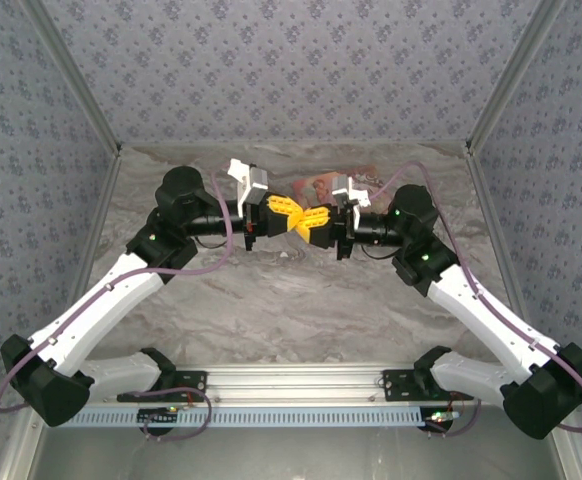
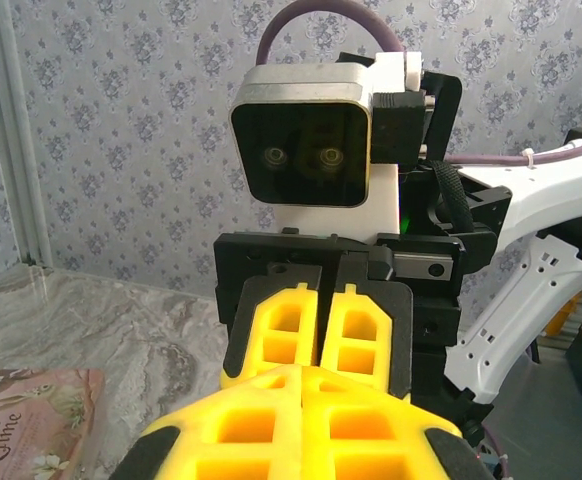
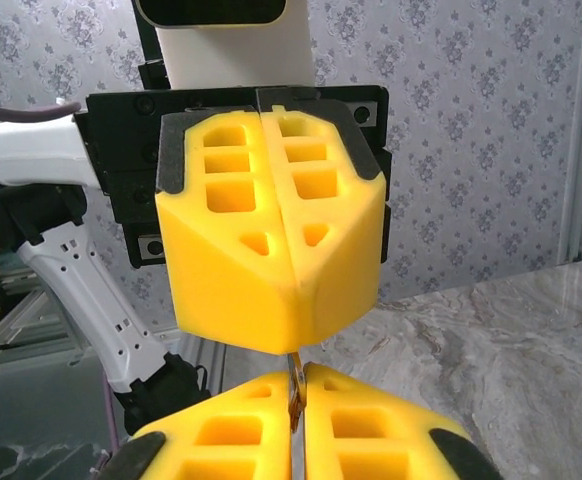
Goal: Unlock the padlock with the key
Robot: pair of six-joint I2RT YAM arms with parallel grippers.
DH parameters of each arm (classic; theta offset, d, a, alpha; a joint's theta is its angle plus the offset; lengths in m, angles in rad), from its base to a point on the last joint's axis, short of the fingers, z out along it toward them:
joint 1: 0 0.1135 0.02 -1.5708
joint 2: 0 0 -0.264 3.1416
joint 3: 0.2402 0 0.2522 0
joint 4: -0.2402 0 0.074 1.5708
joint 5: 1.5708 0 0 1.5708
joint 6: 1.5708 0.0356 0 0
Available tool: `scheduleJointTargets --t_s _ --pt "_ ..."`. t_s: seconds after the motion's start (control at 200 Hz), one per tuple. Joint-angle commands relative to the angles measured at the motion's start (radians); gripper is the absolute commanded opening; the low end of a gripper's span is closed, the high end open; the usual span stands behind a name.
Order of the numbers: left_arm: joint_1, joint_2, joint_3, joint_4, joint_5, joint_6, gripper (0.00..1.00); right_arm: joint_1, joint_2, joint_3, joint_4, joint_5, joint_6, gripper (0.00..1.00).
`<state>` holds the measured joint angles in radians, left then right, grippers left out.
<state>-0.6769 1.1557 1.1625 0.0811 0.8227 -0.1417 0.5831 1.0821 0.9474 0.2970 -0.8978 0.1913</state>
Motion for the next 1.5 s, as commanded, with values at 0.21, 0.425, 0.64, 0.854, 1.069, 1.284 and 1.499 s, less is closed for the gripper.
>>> scheduleJointTargets --t_s 0.21,0.425,0.64,0.854,1.069,1.284,1.499 --pt "-0.007 -0.008 0.025 0.001 0.005 0.022 0.00 0.007 -0.016 0.027 -0.036 0.033 -0.026 0.00" --pt "-0.007 -0.021 0.016 0.016 -0.102 -0.003 0.52 0.000 -0.035 0.010 -0.127 0.119 -0.053 0.00" --pt "0.001 -0.060 -0.019 0.020 -0.446 -0.087 0.92 -0.058 -0.055 -0.051 -0.173 0.243 0.022 0.00" --pt "0.095 -0.013 -0.037 -0.056 -0.708 -0.301 1.00 -0.122 -0.101 -0.103 -0.264 0.411 0.066 0.00" --pt "0.126 0.090 -0.101 -0.076 -0.724 -0.452 0.99 -0.131 -0.176 -0.159 -0.289 0.502 0.066 0.00" --pt "0.125 0.285 -0.058 -0.127 -0.638 -0.571 0.99 -0.129 -0.202 -0.168 -0.308 0.520 0.057 0.00" --pt "0.091 0.516 0.029 -0.094 -0.537 -0.661 0.99 -0.126 -0.205 -0.172 -0.316 0.533 0.059 0.00"
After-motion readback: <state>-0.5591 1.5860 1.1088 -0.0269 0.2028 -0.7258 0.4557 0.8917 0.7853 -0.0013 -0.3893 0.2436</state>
